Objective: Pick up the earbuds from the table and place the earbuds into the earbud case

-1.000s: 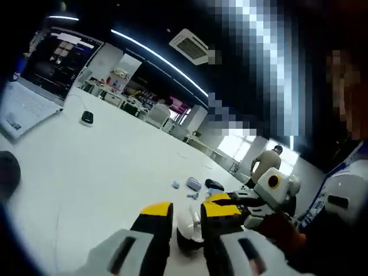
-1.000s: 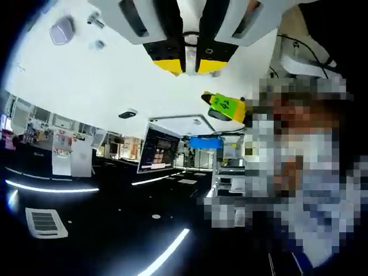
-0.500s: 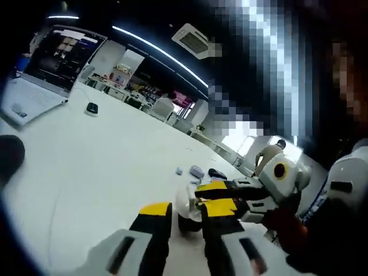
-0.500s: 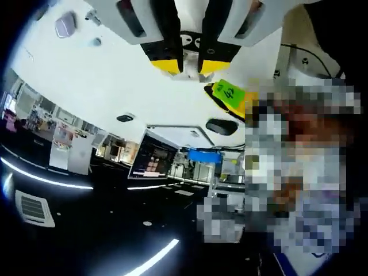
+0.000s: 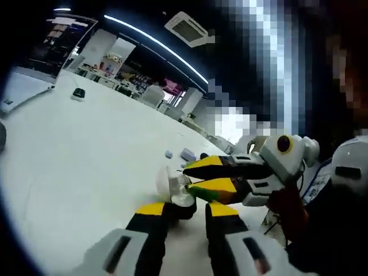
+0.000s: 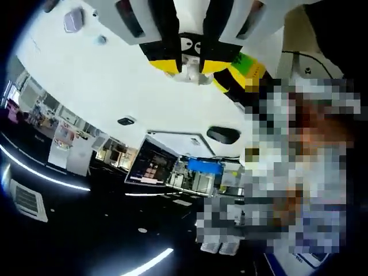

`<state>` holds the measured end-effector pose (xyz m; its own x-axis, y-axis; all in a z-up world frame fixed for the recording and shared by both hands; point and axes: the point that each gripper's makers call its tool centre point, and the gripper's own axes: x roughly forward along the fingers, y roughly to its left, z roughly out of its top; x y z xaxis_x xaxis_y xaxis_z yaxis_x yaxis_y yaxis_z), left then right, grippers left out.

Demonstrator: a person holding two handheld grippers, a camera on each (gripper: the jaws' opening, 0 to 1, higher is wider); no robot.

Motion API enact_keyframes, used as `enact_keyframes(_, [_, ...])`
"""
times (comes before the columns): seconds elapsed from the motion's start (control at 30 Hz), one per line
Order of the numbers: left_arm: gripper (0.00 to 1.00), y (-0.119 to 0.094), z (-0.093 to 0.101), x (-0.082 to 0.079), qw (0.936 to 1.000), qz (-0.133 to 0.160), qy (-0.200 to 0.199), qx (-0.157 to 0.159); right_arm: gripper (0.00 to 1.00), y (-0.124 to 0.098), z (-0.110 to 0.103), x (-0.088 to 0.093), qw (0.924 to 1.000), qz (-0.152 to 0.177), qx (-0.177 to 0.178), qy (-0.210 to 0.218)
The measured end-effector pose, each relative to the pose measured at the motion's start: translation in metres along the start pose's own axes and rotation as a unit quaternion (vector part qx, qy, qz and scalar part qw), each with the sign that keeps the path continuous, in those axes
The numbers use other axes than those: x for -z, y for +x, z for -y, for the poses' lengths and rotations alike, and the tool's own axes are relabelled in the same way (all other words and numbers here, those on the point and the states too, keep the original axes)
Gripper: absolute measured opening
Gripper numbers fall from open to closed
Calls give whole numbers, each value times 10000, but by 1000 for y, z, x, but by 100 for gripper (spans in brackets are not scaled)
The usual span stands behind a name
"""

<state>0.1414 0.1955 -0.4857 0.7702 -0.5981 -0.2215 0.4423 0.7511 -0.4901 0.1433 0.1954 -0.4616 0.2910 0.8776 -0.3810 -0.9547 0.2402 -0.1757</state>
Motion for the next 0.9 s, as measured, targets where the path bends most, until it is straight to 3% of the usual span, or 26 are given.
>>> enact_keyframes(0.17, [29,2,-3,3,9994,-151,313,5,12,1,3,-11,9998,-49,-165,79])
enact_keyframes(0.27, [29,7,-6,2,9991,-112,410,-44,12,12,5,4,9985,-457,-290,-92])
enact_keyframes(0.37, [31,13,-10,6,9983,-205,531,-148,12,16,5,11,9983,-481,-327,1])
enact_keyframes(0.53, [31,9,-12,4,9997,-145,160,-69,13,7,12,13,9987,-399,-295,-69])
enact_keyframes(0.63, [31,4,-15,0,9999,-102,21,-118,18,-2,33,5,9986,-305,-382,-194])
enact_keyframes(0.67, [31,2,-16,-3,9998,-67,-161,-102,22,-3,33,11,9946,-573,-699,-518])
enact_keyframes(0.73, [32,1,-20,-9,9988,30,-459,-144,30,-3,19,28,9806,-1050,-1463,-776])
enact_keyframes(0.83, [31,6,-32,-17,9973,112,-695,-209,30,10,21,30,9716,-1067,-1539,-1443])
enact_keyframes(0.9, [31,12,-35,-17,9971,25,-729,-219,30,14,21,32,9715,-1095,-1600,-1361])
